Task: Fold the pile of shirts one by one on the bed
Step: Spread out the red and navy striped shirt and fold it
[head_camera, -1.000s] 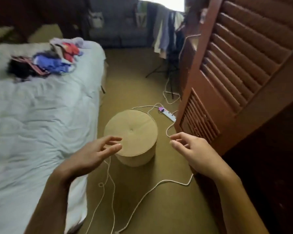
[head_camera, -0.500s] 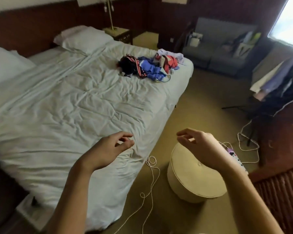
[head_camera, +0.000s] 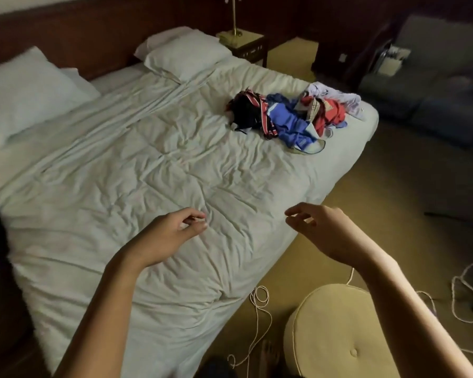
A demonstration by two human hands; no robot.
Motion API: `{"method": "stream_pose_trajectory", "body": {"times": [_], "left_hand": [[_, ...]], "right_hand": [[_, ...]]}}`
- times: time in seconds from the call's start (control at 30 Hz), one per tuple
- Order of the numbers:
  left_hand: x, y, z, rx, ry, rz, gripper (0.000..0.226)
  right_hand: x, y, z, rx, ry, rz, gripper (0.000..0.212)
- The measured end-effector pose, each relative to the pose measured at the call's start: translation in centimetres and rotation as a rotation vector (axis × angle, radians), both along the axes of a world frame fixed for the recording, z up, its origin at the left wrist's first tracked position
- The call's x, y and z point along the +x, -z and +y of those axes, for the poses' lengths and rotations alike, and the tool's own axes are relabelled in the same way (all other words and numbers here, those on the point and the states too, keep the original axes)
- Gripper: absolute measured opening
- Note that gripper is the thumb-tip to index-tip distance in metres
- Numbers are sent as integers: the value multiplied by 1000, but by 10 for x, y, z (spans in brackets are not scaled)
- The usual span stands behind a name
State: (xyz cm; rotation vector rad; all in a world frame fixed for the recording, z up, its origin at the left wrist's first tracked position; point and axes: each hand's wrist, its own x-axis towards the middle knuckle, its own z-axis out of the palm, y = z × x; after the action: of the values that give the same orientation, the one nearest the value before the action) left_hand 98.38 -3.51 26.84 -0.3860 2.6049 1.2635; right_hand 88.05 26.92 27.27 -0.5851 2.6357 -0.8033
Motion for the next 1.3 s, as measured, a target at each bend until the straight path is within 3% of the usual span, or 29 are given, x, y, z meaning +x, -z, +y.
{"method": "stream_pose_trajectory", "body": {"times": [0.33, 0.87, 1.13, 1.3], "left_hand": [[-168, 4, -17, 3, -7, -2, 27], [-460, 34, -116, 75, -28, -23, 25], [-637, 104, -107, 113, -171, -139, 22], [-796, 186, -112, 96, -369, -119, 25]], "right_hand": [[-186, -7, -16, 1, -49, 18, 31], [-482, 0, -114, 87, -87, 26, 21], [-687, 86, -141, 194, -168, -119, 19], [-847, 187, -176, 189, -172, -63, 12]]}}
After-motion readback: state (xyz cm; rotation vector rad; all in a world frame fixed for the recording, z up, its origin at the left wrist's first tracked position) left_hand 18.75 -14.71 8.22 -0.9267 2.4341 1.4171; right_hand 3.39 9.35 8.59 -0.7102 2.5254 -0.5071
